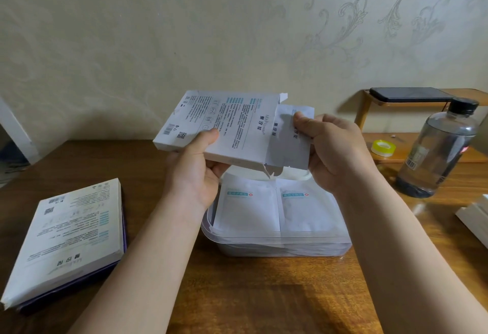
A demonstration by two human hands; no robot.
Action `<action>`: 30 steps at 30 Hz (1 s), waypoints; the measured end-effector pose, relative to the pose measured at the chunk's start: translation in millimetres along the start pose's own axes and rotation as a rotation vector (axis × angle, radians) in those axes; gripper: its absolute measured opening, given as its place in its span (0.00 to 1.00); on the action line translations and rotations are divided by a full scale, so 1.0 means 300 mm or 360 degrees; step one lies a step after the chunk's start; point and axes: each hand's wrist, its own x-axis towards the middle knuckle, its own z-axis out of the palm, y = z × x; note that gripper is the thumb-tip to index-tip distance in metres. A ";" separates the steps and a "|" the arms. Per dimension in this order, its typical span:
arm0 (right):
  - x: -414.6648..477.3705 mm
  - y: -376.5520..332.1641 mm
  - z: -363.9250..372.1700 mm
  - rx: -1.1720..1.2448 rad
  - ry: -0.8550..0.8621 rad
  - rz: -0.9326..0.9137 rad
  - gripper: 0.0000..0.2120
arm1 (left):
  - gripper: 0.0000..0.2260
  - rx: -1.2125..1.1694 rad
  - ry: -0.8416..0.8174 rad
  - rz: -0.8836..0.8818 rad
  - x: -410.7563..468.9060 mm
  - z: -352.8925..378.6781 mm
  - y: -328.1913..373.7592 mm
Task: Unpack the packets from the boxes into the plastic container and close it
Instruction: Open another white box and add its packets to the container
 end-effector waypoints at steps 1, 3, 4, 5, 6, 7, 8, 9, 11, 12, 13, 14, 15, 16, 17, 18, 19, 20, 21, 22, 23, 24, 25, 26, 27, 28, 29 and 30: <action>-0.002 0.002 0.004 -0.0031 0.0015 -0.0040 0.14 | 0.11 0.0001 -0.0002 0.0003 -0.001 0.001 0.001; -0.006 0.002 0.009 -0.0085 -0.0006 -0.0084 0.11 | 0.11 -0.0009 -0.0011 -0.0010 -0.006 0.004 0.004; -0.011 0.001 0.011 -0.0101 -0.0047 -0.0073 0.08 | 0.11 -0.0013 -0.0019 -0.0017 -0.007 0.004 0.004; -0.013 0.002 0.013 -0.0105 -0.0088 -0.0045 0.05 | 0.11 -0.0012 -0.0031 -0.0020 -0.009 0.005 0.004; -0.015 0.003 0.014 -0.0101 -0.0112 -0.0018 0.04 | 0.11 -0.0004 -0.0044 -0.0021 -0.012 0.006 0.002; -0.018 0.005 0.015 -0.0099 -0.0106 -0.0001 0.04 | 0.12 0.0011 -0.0056 -0.0018 -0.014 0.008 -0.001; -0.020 0.008 0.018 -0.0090 -0.0071 0.0003 0.05 | 0.13 0.0030 -0.0065 -0.0013 -0.016 0.010 -0.004; -0.019 0.011 0.021 -0.0065 -0.0026 -0.0005 0.07 | 0.14 0.0041 -0.0072 -0.0011 -0.018 0.011 -0.006; -0.014 0.016 0.023 0.0000 0.0039 -0.0030 0.14 | 0.14 0.0038 -0.0070 -0.0016 -0.019 0.014 -0.007; -0.013 0.017 0.025 0.0036 0.0053 -0.0035 0.17 | 0.13 0.0032 -0.0063 -0.0022 -0.018 0.013 -0.005; -0.013 0.018 0.026 0.0057 0.0061 -0.0041 0.18 | 0.12 0.0025 -0.0055 -0.0030 -0.017 0.012 -0.002; -0.011 0.018 0.025 0.0065 0.0079 -0.0044 0.18 | 0.11 0.0016 -0.0045 -0.0043 -0.015 0.010 0.002; -0.009 0.016 0.023 0.0066 0.0109 -0.0050 0.17 | 0.10 0.0009 -0.0032 -0.0056 -0.013 0.008 0.006; -0.006 0.013 0.019 0.0065 0.0138 -0.0061 0.15 | 0.09 0.0006 -0.0015 -0.0065 -0.011 0.005 0.010; -0.003 0.007 0.015 0.0068 0.0146 -0.0075 0.13 | 0.09 0.0006 0.0001 -0.0068 -0.007 0.001 0.013; -0.002 0.000 0.011 0.0070 0.0140 -0.0074 0.11 | 0.09 0.0009 0.0017 -0.0067 -0.004 -0.004 0.015; -0.001 -0.005 0.006 0.0065 0.0126 -0.0065 0.10 | 0.10 0.0015 0.0032 -0.0064 -0.001 -0.008 0.016; 0.000 -0.012 0.002 0.0054 0.0122 -0.0060 0.09 | 0.10 0.0021 0.0045 -0.0060 0.002 -0.012 0.017; 0.002 -0.016 -0.003 0.0033 0.0121 -0.0072 0.08 | 0.11 0.0027 0.0056 -0.0059 0.004 -0.014 0.017; 0.000 -0.022 -0.006 0.0009 0.0125 -0.0097 0.08 | 0.11 0.0028 0.0065 -0.0060 0.006 -0.016 0.018; 0.003 -0.028 -0.014 0.0007 0.0108 -0.0135 0.07 | 0.11 0.0030 0.0070 -0.0066 0.008 -0.017 0.018; 0.002 -0.036 -0.021 0.0043 0.0052 -0.0151 0.05 | 0.11 0.0034 0.0072 -0.0071 0.010 -0.019 0.020; 0.002 -0.045 -0.034 0.0125 -0.0051 -0.0144 0.12 | 0.10 0.0038 0.0073 -0.0075 0.013 -0.021 0.022; 0.002 -0.053 -0.050 0.0213 -0.0198 -0.0125 0.21 | 0.10 0.0035 0.0067 -0.0076 0.015 -0.023 0.026; 0.000 -0.058 -0.068 0.0266 -0.0350 -0.0122 0.29 | 0.11 0.0028 0.0055 -0.0076 0.018 -0.025 0.029; -0.004 -0.058 -0.081 0.0246 -0.0457 -0.0139 0.32 | 0.11 0.0018 0.0043 -0.0081 0.019 -0.028 0.032; -0.012 -0.057 -0.088 0.0172 -0.0540 -0.0200 0.32 | 0.12 0.0012 0.0034 -0.0091 0.020 -0.029 0.034; -0.012 -0.049 -0.094 0.0041 -0.0567 -0.0300 0.29 | 0.11 0.0012 0.0024 -0.0106 0.019 -0.028 0.035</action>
